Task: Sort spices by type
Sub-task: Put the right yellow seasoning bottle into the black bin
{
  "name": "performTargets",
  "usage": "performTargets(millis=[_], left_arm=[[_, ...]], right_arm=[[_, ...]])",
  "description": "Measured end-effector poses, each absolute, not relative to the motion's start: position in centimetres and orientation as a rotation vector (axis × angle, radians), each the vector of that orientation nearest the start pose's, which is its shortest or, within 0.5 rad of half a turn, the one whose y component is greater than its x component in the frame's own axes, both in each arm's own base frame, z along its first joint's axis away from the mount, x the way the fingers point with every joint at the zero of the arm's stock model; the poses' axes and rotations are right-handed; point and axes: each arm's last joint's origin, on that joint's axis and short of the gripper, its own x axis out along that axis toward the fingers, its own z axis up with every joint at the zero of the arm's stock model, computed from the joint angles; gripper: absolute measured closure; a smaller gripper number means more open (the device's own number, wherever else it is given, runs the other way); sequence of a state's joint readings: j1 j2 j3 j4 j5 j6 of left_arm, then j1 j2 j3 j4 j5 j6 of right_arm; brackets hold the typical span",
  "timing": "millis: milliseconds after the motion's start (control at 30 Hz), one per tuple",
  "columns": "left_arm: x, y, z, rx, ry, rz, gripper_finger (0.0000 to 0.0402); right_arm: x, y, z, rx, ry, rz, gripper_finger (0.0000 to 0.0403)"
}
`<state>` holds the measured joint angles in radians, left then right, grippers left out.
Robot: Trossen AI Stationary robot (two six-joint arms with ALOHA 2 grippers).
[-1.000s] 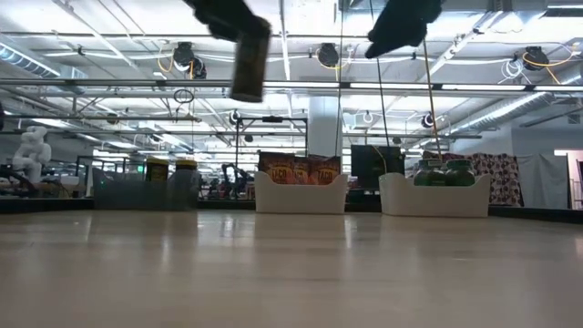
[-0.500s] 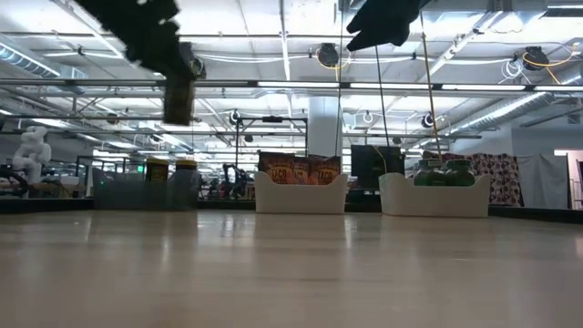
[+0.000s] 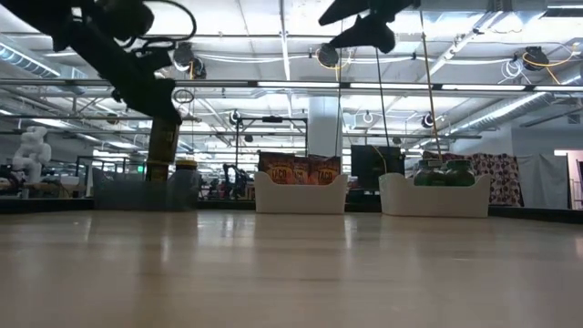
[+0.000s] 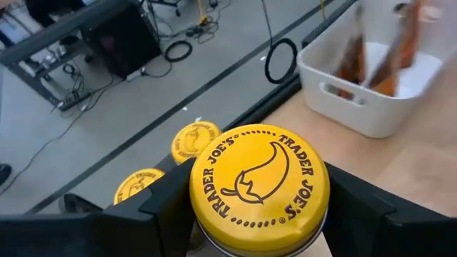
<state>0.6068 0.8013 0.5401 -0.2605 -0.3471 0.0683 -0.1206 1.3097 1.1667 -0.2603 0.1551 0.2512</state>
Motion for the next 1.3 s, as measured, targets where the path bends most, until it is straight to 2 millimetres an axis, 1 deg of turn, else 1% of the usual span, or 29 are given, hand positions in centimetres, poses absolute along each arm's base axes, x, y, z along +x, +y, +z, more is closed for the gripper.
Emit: performTargets(millis=[167, 300, 400, 467, 700, 933, 1167, 1300], left_arm=[[12.8, 12.3, 23.4, -0.024, 0.551, 0.966, 0.0159], [13.0, 13.3, 22.9, -0.061, 0.542, 0.946, 0.0159], [13.2, 13.9, 22.1, -0.083, 0.586, 0.941, 0.0159], [13.5, 14.3, 21.5, -0.091, 0.609, 0.939, 0.0159], [14.7, 15.5, 20.4, -0.094, 0.603, 0.933, 0.0159], [15.4, 16.2, 18.6, -0.123, 0.687, 0.913, 0.0159], [15.8, 16.6, 17.9, -0.13, 0.697, 0.913, 0.0159], [15.9, 16.7, 17.4, -0.157, 0.711, 0.918, 0.0144]], right_arm=[[30.2, -4.2, 33.1, 0.276, 0.406, -0.338, 0.014], [31.5, -4.3, 31.8, 0.288, 0.427, -0.336, 0.014], [32.2, -4.3, 31.4, 0.289, 0.409, -0.333, 0.014], [32.5, -4.4, 31.6, 0.29, 0.376, -0.328, 0.014], [32.7, -4.5, 31.9, 0.291, 0.341, -0.327, 0.014], [32.6, -4.4, 31.8, 0.29, 0.348, -0.325, 0.014], [32.6, -4.4, 31.8, 0.29, 0.349, -0.324, 0.014], [32.6, -4.4, 31.8, 0.29, 0.35, -0.324, 0.014]])
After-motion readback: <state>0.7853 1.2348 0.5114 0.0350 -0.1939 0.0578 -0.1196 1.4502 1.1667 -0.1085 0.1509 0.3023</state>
